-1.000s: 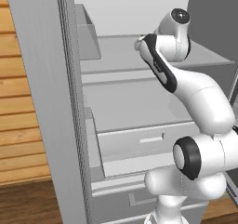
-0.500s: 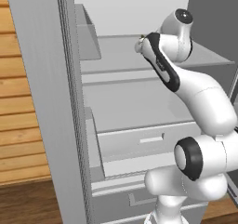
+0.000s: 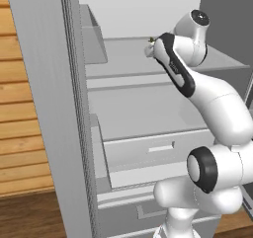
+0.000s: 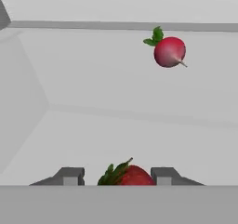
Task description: Take the strawberry from the fridge and place it on top of the pancake, located on the dining counter.
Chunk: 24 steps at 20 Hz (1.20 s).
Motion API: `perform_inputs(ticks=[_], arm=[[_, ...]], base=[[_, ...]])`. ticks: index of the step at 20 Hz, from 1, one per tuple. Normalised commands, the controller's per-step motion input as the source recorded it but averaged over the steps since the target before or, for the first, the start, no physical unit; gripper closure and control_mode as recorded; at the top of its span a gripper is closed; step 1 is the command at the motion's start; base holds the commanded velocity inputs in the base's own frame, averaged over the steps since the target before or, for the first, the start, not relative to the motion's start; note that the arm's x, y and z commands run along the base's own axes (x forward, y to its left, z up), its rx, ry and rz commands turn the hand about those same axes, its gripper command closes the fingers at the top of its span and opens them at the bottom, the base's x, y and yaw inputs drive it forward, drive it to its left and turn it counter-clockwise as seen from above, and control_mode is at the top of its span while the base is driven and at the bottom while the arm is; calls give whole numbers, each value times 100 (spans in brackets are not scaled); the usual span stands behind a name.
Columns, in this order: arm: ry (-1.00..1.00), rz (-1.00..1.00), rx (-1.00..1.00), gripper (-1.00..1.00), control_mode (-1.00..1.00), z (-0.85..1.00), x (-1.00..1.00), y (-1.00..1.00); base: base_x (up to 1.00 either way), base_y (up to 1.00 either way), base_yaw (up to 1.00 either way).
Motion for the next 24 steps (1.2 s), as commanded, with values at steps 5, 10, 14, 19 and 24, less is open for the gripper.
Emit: perform_inputs(ticks=[5, 10, 14, 19, 24], arm=[[-19, 2, 0, 100, -100, -8, -26, 7], [-36, -17, 0, 100, -100, 4, -77, 19], [16, -25, 0, 100, -100, 23, -97, -15], [18, -16, 2, 100, -100, 7, -100, -31], [23, -3, 0, 100, -100, -11, -100, -3]], base=[[0, 0, 0], [0, 0, 0], [0, 0, 0], [0, 0, 0], [0, 0, 0]])
